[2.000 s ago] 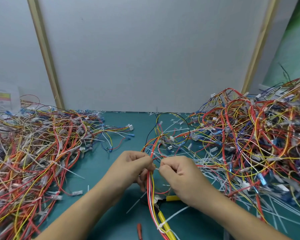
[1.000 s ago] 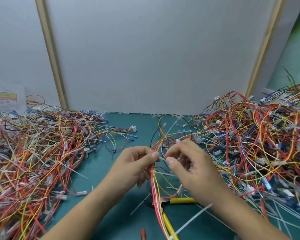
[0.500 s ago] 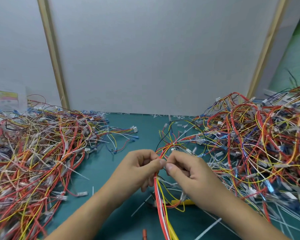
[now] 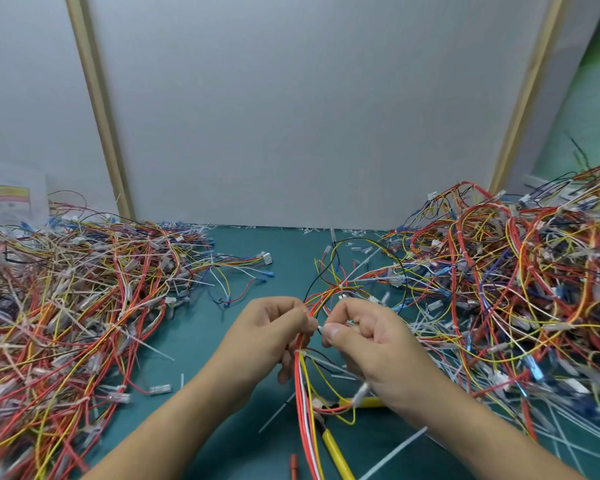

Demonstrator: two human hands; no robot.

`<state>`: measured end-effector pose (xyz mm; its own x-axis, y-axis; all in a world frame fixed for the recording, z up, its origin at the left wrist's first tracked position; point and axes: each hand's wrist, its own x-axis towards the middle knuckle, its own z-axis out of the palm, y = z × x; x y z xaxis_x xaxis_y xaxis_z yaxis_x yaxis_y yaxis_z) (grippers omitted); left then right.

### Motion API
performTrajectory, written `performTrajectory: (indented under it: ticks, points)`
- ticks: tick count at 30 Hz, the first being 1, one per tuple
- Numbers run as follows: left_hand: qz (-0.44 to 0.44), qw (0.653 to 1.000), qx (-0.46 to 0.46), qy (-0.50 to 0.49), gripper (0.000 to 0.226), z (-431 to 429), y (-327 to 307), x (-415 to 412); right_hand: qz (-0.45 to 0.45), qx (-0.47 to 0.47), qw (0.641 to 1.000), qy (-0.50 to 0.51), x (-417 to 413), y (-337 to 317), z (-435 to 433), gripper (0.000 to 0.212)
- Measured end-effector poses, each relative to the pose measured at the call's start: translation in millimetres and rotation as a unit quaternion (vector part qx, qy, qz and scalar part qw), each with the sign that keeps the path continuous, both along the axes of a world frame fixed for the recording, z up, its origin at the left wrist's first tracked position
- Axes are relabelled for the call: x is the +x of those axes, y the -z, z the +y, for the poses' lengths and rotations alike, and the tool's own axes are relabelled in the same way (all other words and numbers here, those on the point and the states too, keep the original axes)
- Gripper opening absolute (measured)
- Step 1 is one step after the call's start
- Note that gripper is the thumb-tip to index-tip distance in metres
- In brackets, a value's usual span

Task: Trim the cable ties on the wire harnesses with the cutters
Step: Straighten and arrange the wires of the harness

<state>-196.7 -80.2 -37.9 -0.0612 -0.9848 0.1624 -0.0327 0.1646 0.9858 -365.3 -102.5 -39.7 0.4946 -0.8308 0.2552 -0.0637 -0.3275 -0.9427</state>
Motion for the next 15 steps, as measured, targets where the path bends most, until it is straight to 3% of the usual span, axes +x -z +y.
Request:
performTrajectory:
  ticks: [4, 8, 12, 13, 15]
  points:
    - [0.002, 1.000, 0.011, 0.002, 0.014, -1, 0, 1, 0.005, 0.001, 1.000, -0.002, 0, -1, -2, 0.016]
    - [-0.010, 1.000, 0.014, 0.022, 0.040, 4, -6, 9, 0.033, -0.016, 0.999, 0.013, -10, -2, -7, 0.022]
    - [0.156, 0.985, -0.014, -0.074, 0.043, 0, -17, 24, 0.048, -0.036, 0.998, 0.014, -12, -5, -8, 0.018]
    - [0.158, 0.980, -0.031, -0.114, 0.040, -3, -17, 25, 0.049, -0.038, 0.998, 0.005, -10, -6, -6, 0.015]
    - [0.042, 0.982, -0.034, -0.182, 0.035, -6, -14, 23, 0.054, -0.037, 0.998, -0.016, -8, -7, -1, 0.012]
